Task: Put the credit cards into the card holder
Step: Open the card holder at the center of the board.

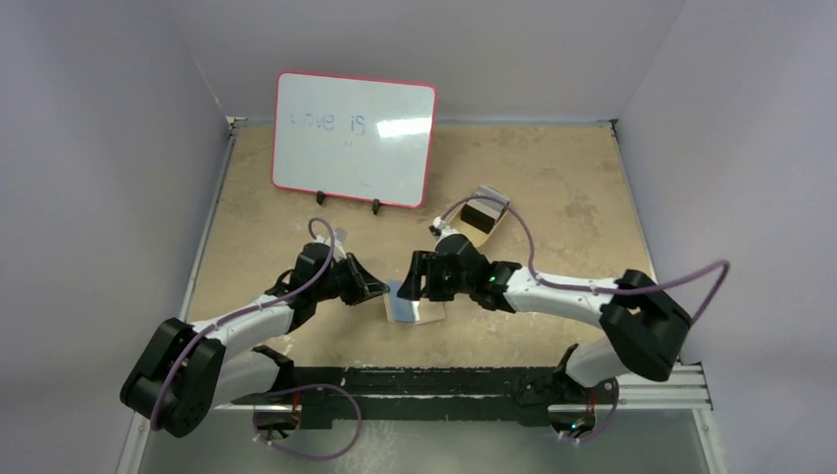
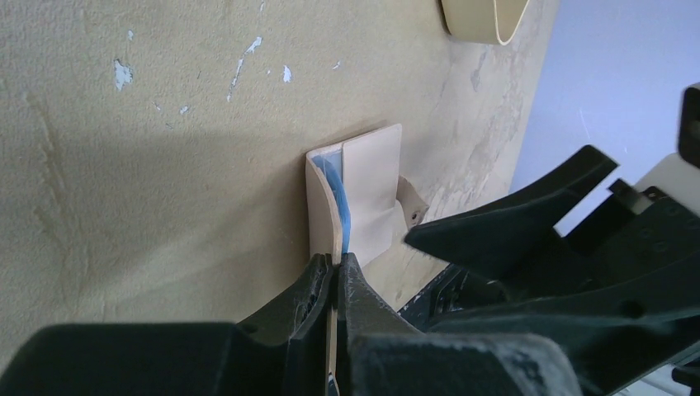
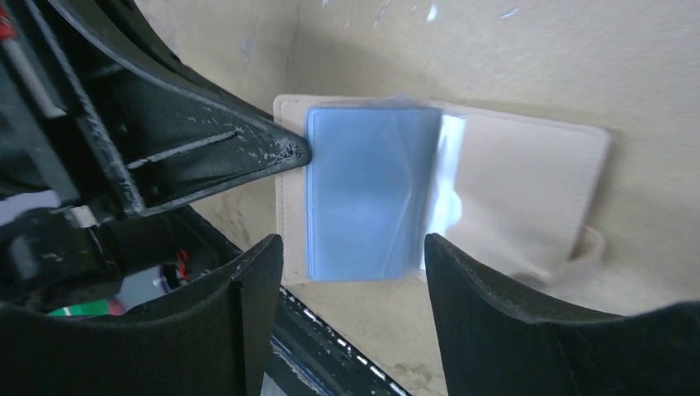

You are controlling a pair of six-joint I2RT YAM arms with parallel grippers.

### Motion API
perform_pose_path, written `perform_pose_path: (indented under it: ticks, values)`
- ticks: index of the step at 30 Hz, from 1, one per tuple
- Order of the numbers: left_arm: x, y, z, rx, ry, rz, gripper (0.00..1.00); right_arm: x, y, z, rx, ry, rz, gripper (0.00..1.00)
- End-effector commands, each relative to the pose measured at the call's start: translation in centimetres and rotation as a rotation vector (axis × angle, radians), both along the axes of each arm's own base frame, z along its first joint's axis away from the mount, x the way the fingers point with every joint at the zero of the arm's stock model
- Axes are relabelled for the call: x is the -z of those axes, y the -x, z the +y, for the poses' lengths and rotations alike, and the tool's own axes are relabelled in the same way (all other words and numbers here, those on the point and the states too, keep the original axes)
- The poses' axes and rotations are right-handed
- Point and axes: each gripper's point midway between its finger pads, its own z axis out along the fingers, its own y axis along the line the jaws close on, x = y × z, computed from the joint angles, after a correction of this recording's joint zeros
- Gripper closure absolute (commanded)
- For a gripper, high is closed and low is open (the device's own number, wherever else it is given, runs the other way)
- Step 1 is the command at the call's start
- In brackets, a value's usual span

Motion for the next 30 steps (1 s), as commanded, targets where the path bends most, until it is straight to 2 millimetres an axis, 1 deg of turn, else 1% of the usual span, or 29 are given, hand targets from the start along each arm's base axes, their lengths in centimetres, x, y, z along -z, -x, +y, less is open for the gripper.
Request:
perform_pose_path:
  ticks: [1, 3, 7, 14, 18, 22, 25, 30]
  values:
    - [-1.6, -0.6, -0.7, 0.032, 0.026, -0.074, 1.00, -0.5, 0.3, 3.7, -0.101, -0.043, -0.042, 0.34]
    - [-1.5, -0.5, -0.7, 0.034, 0.024, -0.071, 1.00, 0.4, 0.5, 4.1, -0.108, -0.030, -0.035, 0.33]
    - [-1.6, -0.5, -0.6, 0.029, 0.022, -0.075, 1.00, 1.3, 0.4, 4.2, -0.108, -0.014, -0.034, 0.34]
    - [-1.6, -0.5, -0.5, 0.034, 0.015, -0.078, 1.00, 2.3, -0.2, 3.8, -0.080, 0.036, -0.035, 0.42]
    - [-1.4, -0.4, -0.4, 0.035, -0.003, -0.076, 1.00, 2.5, -0.3, 3.4, -0.066, 0.057, -0.035, 0.44]
    - [-1.1, -0.4, -0.1, 0.035, -0.031, -0.075, 1.00, 2.1, -0.5, 2.9, -0.048, 0.069, -0.044, 0.41]
    - [-1.1, -0.5, 0.0, 0.034, -0.037, -0.078, 1.00, 2.2, -0.6, 2.5, -0.036, 0.084, -0.048, 0.43]
    - [-1.5, -0.6, -0.2, 0.035, -0.026, -0.086, 1.00, 1.6, 0.1, 3.5, -0.082, 0.027, -0.039, 0.39]
